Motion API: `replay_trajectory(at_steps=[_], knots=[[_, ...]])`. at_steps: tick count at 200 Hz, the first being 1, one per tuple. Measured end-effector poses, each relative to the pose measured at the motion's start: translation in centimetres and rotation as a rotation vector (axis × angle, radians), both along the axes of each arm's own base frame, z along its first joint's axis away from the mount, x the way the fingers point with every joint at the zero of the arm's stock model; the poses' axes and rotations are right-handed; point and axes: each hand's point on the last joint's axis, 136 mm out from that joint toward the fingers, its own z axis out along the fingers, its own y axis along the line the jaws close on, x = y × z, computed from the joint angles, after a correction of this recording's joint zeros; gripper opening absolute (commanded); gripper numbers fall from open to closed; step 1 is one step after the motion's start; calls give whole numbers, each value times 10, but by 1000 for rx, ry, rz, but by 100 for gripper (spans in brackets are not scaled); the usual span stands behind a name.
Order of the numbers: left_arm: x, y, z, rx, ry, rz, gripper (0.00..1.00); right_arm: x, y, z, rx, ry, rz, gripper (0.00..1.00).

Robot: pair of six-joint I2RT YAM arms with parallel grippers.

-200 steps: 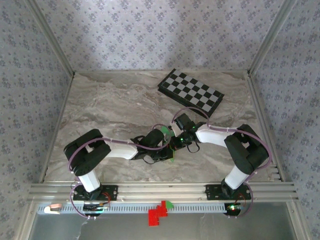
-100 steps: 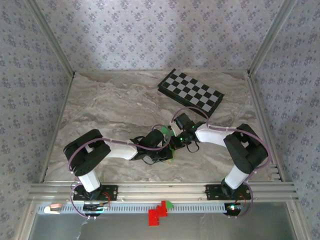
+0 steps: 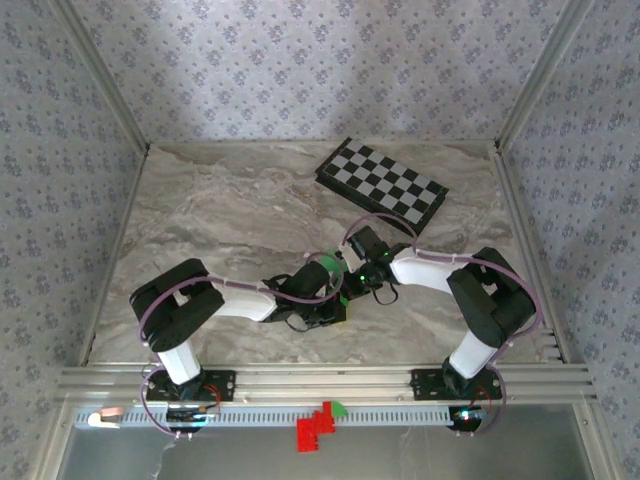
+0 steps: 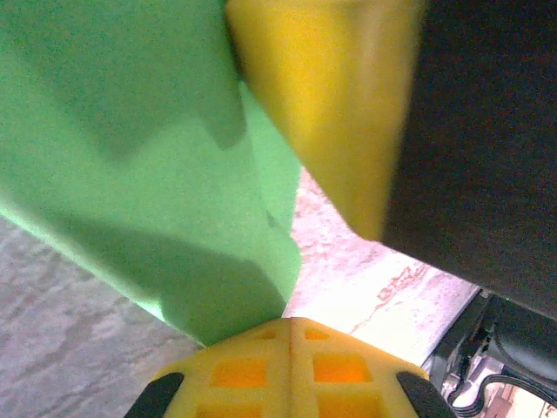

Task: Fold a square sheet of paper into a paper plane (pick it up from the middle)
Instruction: Third fold the triangle at the center of the table.

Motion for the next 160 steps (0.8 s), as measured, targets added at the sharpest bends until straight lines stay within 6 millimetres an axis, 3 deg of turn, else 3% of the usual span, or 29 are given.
replay_trajectory(at_steps=[92,160], knots=[[4,6,12,-20,-14,16,4,1,0,0,-1,-1,2,2],[14,11,2,-14,1,43,5,2,1,0,0,-2,2,2]])
